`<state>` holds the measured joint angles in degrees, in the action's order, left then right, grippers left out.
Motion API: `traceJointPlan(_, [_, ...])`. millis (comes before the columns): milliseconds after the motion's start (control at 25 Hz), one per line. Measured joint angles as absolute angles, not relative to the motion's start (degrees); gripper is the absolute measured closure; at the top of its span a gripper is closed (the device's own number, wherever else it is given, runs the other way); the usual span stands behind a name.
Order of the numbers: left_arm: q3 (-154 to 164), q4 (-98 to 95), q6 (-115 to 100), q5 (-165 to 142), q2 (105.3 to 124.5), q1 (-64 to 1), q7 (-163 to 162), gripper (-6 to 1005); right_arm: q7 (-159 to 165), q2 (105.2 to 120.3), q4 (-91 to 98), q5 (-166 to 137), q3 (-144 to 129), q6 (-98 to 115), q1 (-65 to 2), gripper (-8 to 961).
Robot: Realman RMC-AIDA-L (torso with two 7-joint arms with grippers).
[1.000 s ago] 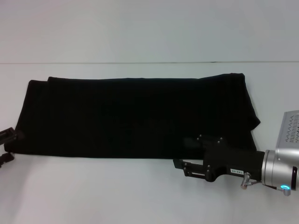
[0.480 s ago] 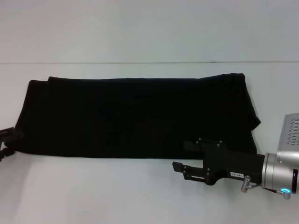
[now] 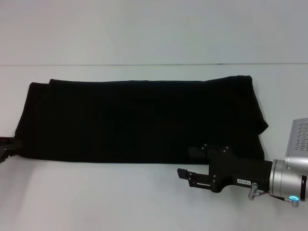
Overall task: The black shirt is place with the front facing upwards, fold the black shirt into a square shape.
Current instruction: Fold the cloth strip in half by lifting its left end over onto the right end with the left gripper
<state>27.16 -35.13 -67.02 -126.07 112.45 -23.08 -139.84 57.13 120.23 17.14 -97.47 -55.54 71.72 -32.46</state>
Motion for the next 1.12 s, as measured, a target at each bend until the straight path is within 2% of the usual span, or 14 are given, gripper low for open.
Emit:
traceJointPlan(360, [26.98, -35.16, -65.99, -126.07, 112.56, -23.12, -139.19, 967, 57.13, 120.23, 17.06, -97.46, -55.55, 71.72, -32.6, 217])
traceJointPlan(760, [24.34, -35.77, -64.67, -125.63, 112.44, -22.46, -138.51, 993, 57.13, 120.2, 17.05, -97.0, -55.07, 71.56, -32.54, 218])
traceJointPlan(1120, [15.91, -36.66, -65.02, -125.56, 109.5, -22.12, -137.55, 993, 57.13, 119.96, 17.33, -96.93, -53.45, 71.09, -31.74, 217])
